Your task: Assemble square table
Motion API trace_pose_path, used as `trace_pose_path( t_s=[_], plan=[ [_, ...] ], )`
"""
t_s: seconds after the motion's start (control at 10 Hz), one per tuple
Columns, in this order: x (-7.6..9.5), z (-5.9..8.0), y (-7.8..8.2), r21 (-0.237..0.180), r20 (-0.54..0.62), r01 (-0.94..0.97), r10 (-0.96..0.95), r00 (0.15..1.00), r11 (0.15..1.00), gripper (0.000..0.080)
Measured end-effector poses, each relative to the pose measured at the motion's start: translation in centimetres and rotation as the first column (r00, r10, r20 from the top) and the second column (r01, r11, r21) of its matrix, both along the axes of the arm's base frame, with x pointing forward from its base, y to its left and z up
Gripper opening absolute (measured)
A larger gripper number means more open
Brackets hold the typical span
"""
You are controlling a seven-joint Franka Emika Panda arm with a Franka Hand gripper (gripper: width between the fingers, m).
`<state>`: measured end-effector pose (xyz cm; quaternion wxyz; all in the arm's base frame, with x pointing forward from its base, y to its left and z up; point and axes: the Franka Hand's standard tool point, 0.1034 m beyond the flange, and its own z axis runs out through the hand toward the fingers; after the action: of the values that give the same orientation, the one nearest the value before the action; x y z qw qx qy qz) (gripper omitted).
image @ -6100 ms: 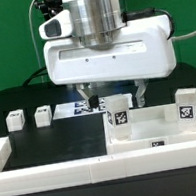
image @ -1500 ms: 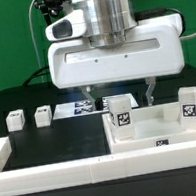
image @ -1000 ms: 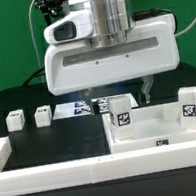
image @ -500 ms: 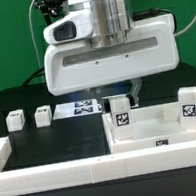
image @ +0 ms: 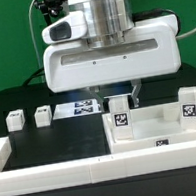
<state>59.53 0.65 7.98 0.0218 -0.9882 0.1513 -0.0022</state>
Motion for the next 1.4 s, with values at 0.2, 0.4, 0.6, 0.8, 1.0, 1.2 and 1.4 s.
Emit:
trace_pose_path(
  t_s=[0.2, 0.4, 0.6, 0.8, 1.0, 1.2, 1.4],
  plan=[
    [-0.06, -0.01, 0.01, -0.002, 0.002, 0.228, -0.228, 0.974, 0.974, 0.029],
    [-0.06, -0.07, -0.05, 0.001, -0.005, 0.409, -0.409, 0.912, 0.912, 0.0291],
    [-0.06, -0.13, -0.14, 0.007, -0.017, 0.638, -0.638, 0.77, 0.77, 0.0291],
    [-0.03, -0.16, -0.22, 0.008, -0.025, 0.735, -0.734, 0.678, 0.679, 0.0291],
    [0.0, -0.16, -0.2, 0.008, -0.031, 0.803, -0.802, 0.596, 0.597, 0.0291],
    [-0.02, -0.22, -0.09, 0.01, -0.034, 0.801, -0.8, 0.599, 0.599, 0.049],
    [0.0, -0.11, -0.03, 0.011, -0.032, 0.743, -0.743, 0.669, 0.669, 0.0634]
  ],
)
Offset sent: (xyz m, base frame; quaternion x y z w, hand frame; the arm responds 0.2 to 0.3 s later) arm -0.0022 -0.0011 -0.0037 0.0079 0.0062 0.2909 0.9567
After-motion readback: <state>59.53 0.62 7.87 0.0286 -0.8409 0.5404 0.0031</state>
